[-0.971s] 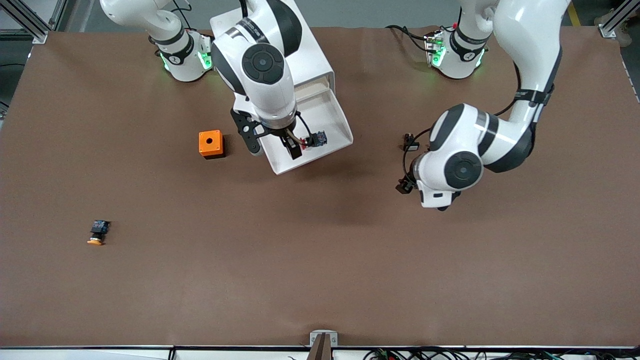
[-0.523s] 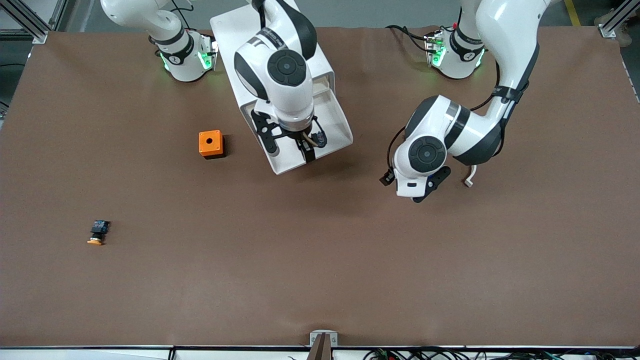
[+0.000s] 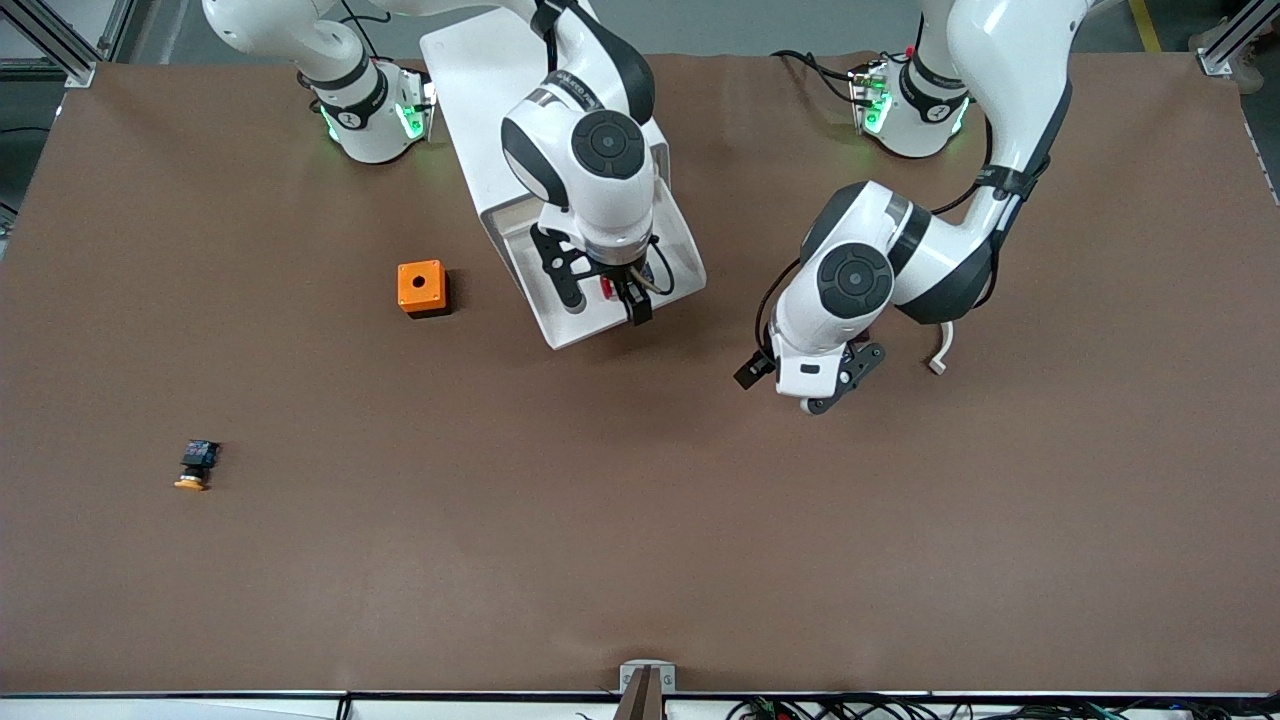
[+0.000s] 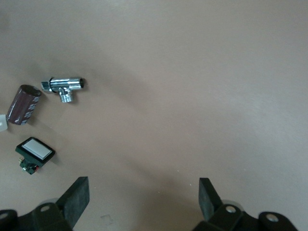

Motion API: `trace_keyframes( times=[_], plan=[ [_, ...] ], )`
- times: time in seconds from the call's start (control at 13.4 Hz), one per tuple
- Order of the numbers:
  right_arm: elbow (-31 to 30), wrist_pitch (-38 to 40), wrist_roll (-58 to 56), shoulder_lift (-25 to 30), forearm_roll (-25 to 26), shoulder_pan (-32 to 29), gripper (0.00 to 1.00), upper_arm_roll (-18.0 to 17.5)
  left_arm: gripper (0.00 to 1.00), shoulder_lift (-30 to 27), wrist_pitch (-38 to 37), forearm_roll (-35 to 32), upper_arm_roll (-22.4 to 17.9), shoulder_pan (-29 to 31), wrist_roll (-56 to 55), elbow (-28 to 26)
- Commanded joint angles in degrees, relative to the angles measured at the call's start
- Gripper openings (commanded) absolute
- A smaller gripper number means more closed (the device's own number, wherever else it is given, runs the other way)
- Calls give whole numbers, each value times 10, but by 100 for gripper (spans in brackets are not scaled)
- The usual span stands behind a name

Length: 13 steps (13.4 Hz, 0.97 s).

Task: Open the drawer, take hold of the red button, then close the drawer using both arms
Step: 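Grasp the red push button in the drawer with the right gripper, then lift the red button out and carry it beside the yellow button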

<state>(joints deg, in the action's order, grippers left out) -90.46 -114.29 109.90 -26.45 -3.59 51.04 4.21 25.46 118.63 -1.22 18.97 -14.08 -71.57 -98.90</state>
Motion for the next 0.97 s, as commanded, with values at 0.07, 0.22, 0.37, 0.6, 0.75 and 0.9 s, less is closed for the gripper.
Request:
trace_keyframes(
  times=[0.07,0.22,0.37,0.6,0.75,0.9],
  plan=[
    [10,-1,13,-13,0,23,100,5,100,-39,-1,1,13,9,11,-10],
    [10,-1,13,-21,0,28,100,5,100,-43,-2,2,14,9,6,-8],
    [10,-1,13,-27,-1,33,100,5,100,-42,-2,13,14,8,4,-2],
    [10,1,12,-28,-2,37,100,5,100,-42,-3,18,14,8,2,-2],
    [10,0,10,-30,-3,37,100,5,100,-42,-13,18,13,8,2,-2],
    [10,-1,4,-34,-2,37,92,5,100,-43,-16,34,13,12,2,-2]
  ],
)
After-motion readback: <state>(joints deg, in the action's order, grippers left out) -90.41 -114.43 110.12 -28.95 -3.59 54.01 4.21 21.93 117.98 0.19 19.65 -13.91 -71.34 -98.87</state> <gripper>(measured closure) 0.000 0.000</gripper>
